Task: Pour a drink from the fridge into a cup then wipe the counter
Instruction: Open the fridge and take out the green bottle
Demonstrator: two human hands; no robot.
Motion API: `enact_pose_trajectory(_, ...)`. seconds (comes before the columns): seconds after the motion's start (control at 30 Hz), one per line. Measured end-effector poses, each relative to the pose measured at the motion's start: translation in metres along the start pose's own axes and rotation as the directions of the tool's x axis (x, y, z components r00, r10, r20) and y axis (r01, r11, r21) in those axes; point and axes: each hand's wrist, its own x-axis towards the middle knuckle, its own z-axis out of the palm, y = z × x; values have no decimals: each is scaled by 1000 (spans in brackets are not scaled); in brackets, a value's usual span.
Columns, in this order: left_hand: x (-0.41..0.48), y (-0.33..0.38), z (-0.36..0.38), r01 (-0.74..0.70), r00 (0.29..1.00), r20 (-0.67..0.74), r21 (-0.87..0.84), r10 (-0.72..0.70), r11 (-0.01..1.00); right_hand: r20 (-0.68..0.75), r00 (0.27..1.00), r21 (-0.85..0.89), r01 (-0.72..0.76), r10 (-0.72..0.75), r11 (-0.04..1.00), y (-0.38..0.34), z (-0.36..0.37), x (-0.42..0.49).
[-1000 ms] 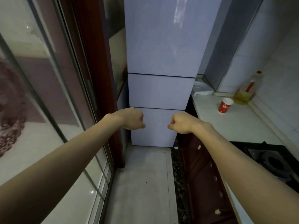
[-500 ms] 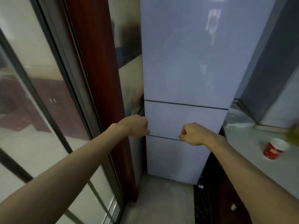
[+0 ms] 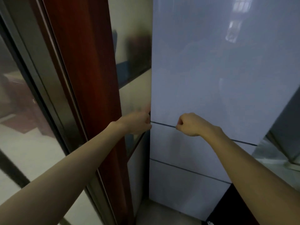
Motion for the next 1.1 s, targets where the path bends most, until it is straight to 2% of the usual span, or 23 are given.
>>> enact_pose_trajectory(0.2,68,-38,29,9,999,39,-96,-5,995,20,1000,-81,23,-22,996,-23,-6,84)
enact_pose_trajectory(0.37,111,-62,62,69,997,30,-210,-64,975,-142,972,-126,171,-189,977,-62,-14,148)
enact_pose_trajectory(0.5,131,-64,79,128,990,-1,-416,-142,900,-264,857,-447,299,-444,843,-94,-10,186)
enact_pose_trajectory(0.6,146,-66,90,145,981,-28,-550,-192,823,-243,818,-685,235,-521,689,-99,-17,209)
enact_pose_trajectory(0.67,157,-70,93,143,971,-66,-611,-230,779,-174,875,-813,131,-452,567,-95,-24,223)
enact_pose_trajectory(0.73,166,-74,93,127,963,-93,-671,-253,731,-115,945,-913,22,-308,408,-95,-28,231)
enact_pose_trajectory(0.8,174,-76,91,146,954,-76,-729,-290,669,-90,976,-959,-31,-199,283,-99,-26,232)
enact_pose_trajectory(0.83,177,-77,91,163,948,-57,-756,-312,633,-88,981,-965,-40,-174,258,-101,-25,233)
enact_pose_trajectory(0.9,181,-79,93,181,942,-29,-796,-335,577,-101,980,-966,-56,-169,254,-103,-20,232)
enact_pose_trajectory(1.0,184,-79,95,142,955,-30,-826,-294,545,-126,977,-958,-75,-172,276,-106,-17,229)
enact_pose_trajectory(1.1,191,-78,97,73,965,-43,-904,-258,422,-120,974,-944,-53,-191,325,-107,-19,226)
